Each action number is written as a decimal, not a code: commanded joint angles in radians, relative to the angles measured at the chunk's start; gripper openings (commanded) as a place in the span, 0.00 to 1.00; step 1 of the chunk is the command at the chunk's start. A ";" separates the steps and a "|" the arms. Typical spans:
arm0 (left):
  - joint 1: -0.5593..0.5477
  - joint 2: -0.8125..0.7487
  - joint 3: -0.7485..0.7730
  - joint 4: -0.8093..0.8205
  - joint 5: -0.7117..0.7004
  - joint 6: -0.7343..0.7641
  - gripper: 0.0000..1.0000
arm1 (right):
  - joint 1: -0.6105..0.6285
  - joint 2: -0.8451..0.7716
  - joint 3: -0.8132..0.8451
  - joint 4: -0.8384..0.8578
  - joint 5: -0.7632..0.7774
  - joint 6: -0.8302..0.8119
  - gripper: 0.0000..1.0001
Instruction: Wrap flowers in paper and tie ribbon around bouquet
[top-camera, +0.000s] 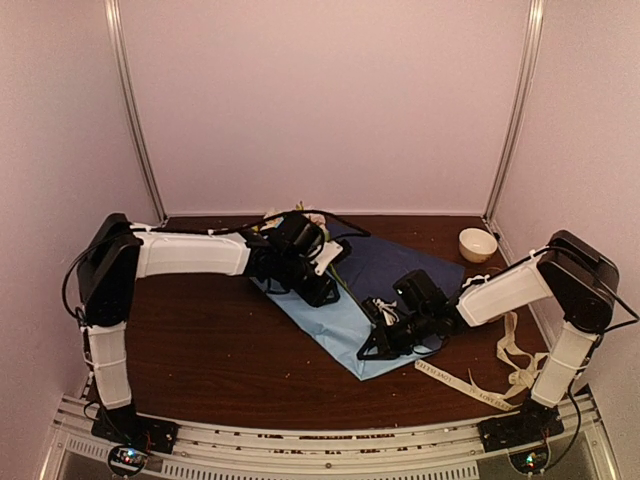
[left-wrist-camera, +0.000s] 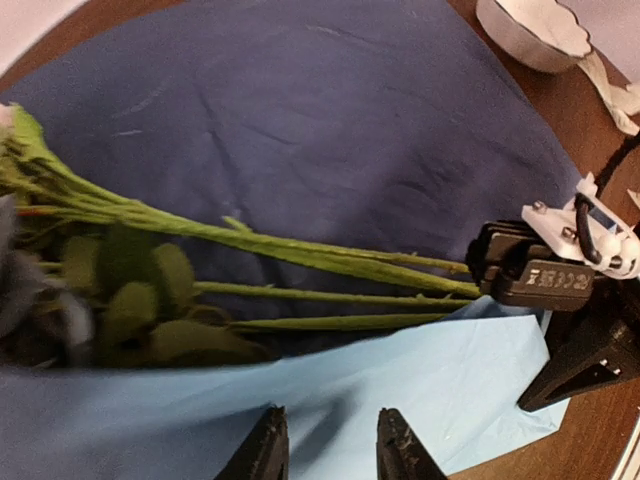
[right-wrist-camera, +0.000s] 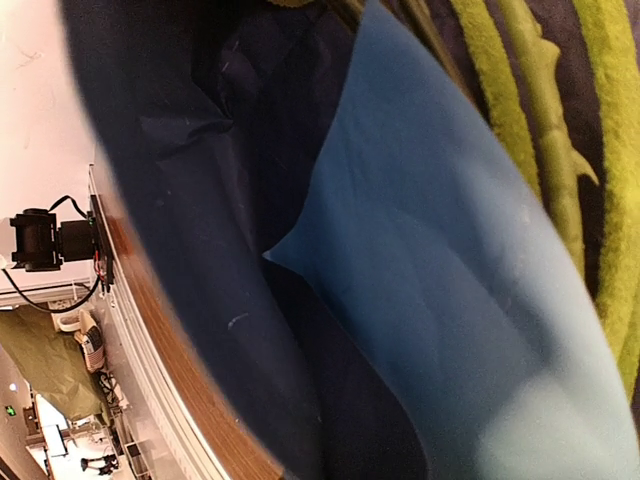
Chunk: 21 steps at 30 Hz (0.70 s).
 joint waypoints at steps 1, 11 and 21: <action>-0.017 0.120 0.171 -0.073 0.073 0.018 0.34 | -0.007 -0.033 -0.021 0.008 0.047 0.016 0.00; 0.000 0.362 0.347 -0.231 0.062 0.027 0.34 | -0.007 -0.110 -0.031 -0.020 0.088 0.028 0.07; 0.008 0.422 0.322 -0.227 0.119 -0.009 0.33 | -0.014 -0.414 -0.040 -0.437 0.429 0.017 0.32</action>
